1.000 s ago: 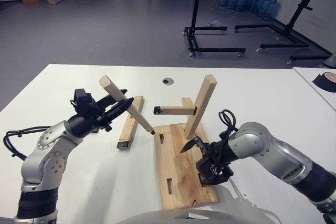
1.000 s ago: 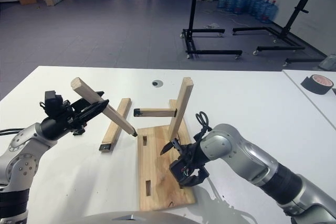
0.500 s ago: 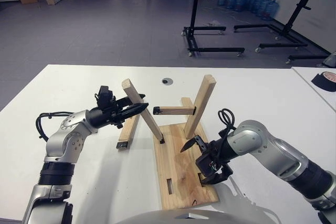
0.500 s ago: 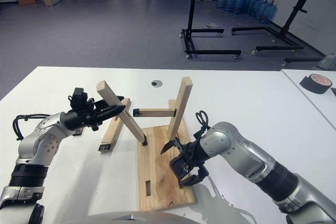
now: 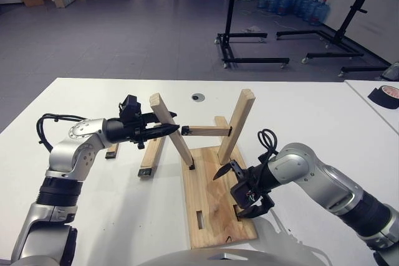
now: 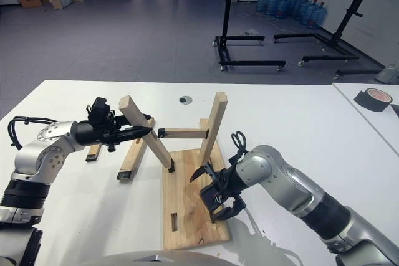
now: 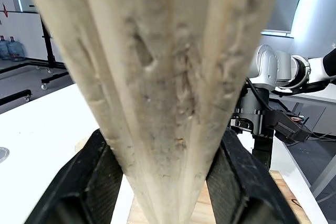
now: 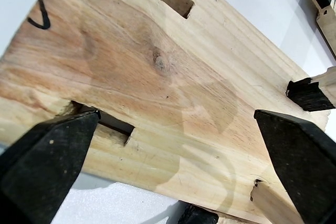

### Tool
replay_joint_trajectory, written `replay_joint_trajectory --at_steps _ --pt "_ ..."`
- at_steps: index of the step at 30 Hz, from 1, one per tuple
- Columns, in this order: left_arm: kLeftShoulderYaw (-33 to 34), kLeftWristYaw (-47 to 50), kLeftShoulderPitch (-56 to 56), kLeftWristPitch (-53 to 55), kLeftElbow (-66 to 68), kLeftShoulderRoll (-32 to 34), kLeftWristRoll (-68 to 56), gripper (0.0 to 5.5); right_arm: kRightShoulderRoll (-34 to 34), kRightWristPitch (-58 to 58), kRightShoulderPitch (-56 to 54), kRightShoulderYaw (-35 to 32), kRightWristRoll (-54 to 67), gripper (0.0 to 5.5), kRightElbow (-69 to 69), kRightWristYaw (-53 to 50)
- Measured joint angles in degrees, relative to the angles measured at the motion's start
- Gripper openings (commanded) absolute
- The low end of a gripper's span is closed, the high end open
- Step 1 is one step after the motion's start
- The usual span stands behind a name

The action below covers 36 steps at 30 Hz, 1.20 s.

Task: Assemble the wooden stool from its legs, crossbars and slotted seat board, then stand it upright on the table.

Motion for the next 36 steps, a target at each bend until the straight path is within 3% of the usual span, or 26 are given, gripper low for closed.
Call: replay_joint_trajectory --at_steps 12,26,36 --pt "-0.1 0.0 -2.7 6.2 -0.1 0.5 -0.3 2.04 0.0 0.5 0.7 0.0 -1.4 5.4 -1.5 -0.1" --pt "-1.4 0.5 -7.2 6.2 4.4 1.5 2.7 2.02 0.2 1.5 1.3 0.0 -3.0 5.4 -2.7 -1.9" --pt "-3.0 1.0 -6.3 5.7 0.2 2.6 3.1 2.02 0.4 1.5 1.3 0.0 -3.3 5.4 -2.8 -1.9"
